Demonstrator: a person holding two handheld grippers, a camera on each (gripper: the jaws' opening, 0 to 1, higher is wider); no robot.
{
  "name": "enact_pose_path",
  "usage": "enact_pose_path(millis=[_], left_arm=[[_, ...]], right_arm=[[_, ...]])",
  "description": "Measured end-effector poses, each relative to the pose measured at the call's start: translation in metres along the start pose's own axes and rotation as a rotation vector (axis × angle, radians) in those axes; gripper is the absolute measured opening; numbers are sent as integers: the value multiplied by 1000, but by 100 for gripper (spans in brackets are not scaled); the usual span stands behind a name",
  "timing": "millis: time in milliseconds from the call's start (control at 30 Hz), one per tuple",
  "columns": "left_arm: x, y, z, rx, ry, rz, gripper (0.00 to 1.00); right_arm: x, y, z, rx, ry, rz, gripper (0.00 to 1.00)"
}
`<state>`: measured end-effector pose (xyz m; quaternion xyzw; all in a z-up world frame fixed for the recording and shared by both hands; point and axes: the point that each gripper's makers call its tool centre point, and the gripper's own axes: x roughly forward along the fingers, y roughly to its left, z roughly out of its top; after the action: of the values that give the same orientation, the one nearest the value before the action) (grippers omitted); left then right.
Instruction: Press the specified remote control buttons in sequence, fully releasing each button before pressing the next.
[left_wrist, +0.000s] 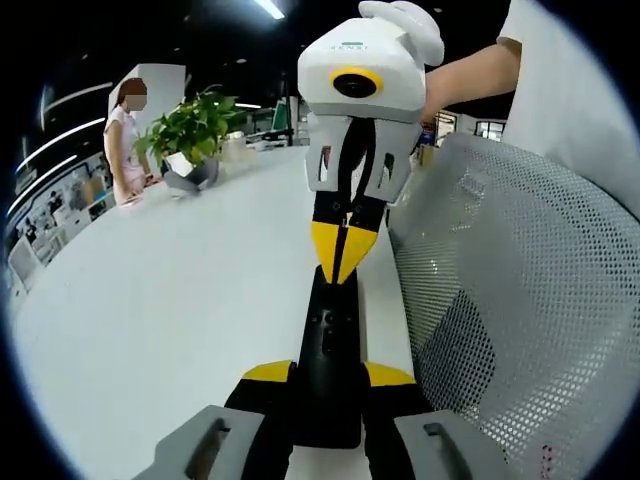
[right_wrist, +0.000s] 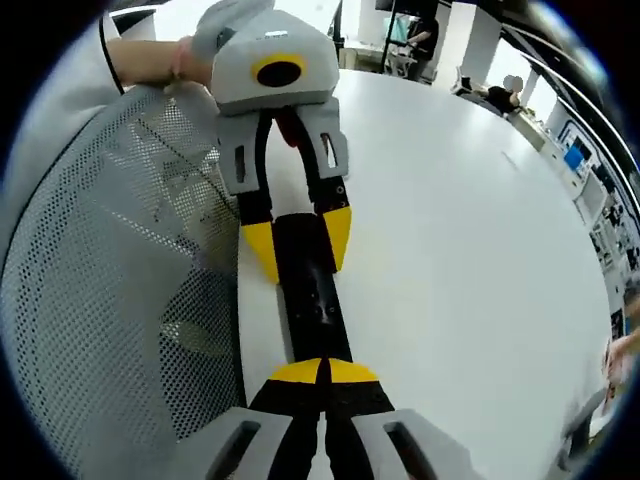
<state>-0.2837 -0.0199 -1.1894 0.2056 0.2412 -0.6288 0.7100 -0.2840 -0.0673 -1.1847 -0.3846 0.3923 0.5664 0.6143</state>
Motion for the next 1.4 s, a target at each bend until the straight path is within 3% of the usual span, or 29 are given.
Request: enact_pose_path(millis=[233,333,400,567,633,800,1100,1267,1400], left_arm=[[0,0,0,-2,0,1,25],[0,-1,0,-2,0,1,25],[-1,-1,0,-2,0,2,25],[-1,-1,-1,1,3,4,25],[-1,-1,-1,1,4,4,25],[-1,-1,-1,1,3,2,25],[-1,-2,-1,0,3,0,25],[-1,-2,-1,-1,3,1,25],[-1,-2,-1,0,4,1,25]], right_arm=[[1,-1,0,10,45,40,0],[0,0,-1,27,-5,13,0],[-1,-1,0,-58,-39,-11,0],[-2,2,3,67,-94,-26,1],[-3,-3,1,59,-86,-47,6],[-4,-3,4,61,-105,-28,6],[0,3,5,-6,-74,7,6],[1,4,4,-142,38,28,6],[3,3,6,-137,95,42,6]])
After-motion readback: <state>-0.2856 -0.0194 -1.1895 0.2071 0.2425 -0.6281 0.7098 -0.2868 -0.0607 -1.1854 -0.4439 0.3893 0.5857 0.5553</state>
